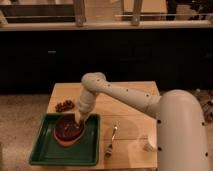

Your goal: Stack bowls into tray

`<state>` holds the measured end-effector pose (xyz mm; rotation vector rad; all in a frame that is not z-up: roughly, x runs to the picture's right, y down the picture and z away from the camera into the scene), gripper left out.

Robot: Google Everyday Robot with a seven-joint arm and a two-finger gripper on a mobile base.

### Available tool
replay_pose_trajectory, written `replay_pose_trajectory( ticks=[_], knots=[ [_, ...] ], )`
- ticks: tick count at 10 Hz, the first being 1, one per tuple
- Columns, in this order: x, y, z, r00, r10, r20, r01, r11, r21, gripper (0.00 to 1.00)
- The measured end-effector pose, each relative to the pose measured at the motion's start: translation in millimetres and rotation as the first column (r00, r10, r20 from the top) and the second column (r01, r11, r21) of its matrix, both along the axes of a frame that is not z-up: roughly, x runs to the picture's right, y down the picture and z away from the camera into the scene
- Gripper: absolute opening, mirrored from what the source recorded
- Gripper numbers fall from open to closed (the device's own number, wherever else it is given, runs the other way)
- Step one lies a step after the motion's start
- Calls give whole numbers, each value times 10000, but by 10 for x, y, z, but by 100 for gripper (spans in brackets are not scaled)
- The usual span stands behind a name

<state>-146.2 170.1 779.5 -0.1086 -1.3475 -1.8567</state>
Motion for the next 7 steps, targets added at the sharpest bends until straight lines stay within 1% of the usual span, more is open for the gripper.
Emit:
replay_pose_trajectory(
  ticks=[3, 5, 7],
  knots=[
    [13, -15, 38, 10000, -2, -84, 2, 10000, 37, 0],
    [-38, 72, 40, 10000, -2, 59, 1, 9998, 187, 0],
    [-82, 161, 55, 9999, -47, 159, 44, 9998, 208, 0]
  ],
)
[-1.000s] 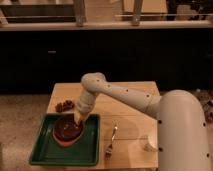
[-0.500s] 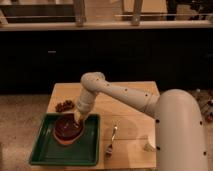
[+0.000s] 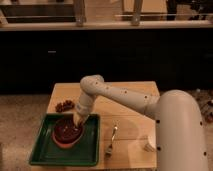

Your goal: Stack bowls into tray

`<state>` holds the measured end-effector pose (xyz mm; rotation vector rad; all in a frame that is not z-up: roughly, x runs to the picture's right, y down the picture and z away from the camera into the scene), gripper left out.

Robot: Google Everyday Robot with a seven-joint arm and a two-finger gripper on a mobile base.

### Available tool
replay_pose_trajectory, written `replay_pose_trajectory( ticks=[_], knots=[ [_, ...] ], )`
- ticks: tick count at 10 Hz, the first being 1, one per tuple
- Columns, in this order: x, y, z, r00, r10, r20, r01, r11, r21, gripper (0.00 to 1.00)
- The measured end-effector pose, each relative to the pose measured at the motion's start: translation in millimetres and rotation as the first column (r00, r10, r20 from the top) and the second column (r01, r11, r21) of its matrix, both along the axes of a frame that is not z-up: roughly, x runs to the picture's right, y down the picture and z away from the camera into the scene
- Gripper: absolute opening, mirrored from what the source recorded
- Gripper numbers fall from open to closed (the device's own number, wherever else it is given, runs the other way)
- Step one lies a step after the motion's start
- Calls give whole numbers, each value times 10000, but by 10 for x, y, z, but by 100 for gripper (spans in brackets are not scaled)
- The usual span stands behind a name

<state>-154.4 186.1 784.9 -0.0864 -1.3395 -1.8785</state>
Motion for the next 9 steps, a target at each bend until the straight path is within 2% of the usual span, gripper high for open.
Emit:
replay_pose_trajectory(
  ticks=[4, 6, 9],
  knots=[
    [-148, 213, 50, 9996, -182, 203, 181, 9998, 33, 1],
    [-206, 277, 56, 9993, -235, 283, 231, 9996, 132, 16],
    [-295, 337, 48, 9985, -303, 460, 290, 9992, 288, 49]
  ],
)
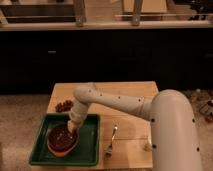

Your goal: Stack bowls into tray

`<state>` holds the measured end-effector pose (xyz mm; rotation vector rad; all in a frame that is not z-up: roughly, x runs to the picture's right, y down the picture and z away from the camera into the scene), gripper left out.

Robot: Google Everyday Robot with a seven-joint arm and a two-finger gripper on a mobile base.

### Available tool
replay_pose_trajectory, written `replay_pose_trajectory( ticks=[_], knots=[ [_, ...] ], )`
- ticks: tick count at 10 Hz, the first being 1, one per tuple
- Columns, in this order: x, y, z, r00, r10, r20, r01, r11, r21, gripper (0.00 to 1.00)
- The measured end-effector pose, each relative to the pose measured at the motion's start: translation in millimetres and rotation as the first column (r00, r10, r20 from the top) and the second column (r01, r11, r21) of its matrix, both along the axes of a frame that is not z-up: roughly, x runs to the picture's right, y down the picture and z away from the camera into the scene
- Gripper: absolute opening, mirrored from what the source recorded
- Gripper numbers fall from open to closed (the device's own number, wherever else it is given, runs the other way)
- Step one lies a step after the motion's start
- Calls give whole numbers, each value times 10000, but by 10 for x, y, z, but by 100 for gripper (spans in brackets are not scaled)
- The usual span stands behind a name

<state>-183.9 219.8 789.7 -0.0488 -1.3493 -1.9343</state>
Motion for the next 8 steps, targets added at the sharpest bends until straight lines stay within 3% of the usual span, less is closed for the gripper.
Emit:
replay_pose_trajectory(
  ticks=[3, 8],
  knots=[
    [-27, -20, -29, 10000, -5, 75, 4, 9999, 123, 77],
    [-11, -76, -60, 9999, 49, 96, -52, 9996, 284, 80]
  ],
)
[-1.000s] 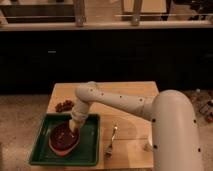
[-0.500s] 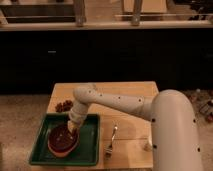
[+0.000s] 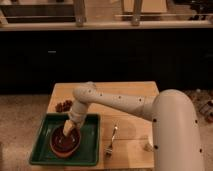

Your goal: Stack bowls into tray

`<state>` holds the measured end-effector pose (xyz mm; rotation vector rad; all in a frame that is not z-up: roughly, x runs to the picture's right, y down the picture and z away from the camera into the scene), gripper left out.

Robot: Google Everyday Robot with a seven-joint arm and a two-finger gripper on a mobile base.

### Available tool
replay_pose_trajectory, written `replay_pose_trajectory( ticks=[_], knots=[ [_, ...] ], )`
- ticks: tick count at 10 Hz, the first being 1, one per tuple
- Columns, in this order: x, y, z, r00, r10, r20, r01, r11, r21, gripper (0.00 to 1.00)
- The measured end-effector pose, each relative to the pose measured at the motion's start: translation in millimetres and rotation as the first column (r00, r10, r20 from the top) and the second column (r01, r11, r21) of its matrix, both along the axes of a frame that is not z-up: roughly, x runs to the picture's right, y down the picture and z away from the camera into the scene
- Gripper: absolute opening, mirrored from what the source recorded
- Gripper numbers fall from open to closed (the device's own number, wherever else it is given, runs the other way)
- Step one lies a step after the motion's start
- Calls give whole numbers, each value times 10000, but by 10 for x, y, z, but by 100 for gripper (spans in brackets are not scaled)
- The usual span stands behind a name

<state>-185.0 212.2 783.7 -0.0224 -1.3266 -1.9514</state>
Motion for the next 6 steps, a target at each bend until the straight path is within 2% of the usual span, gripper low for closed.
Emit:
replay_pose_trajectory(
  ticks=[4, 5, 6],
  knots=[
    [70, -156, -68, 9981, 399, -480, -384, 9988, 316, 80],
    [70, -233, -105, 9952, 663, -715, -628, 9968, 502, 80],
    [76, -330, -140, 9880, 1132, -1053, -1052, 9913, 789, 80]
  ],
)
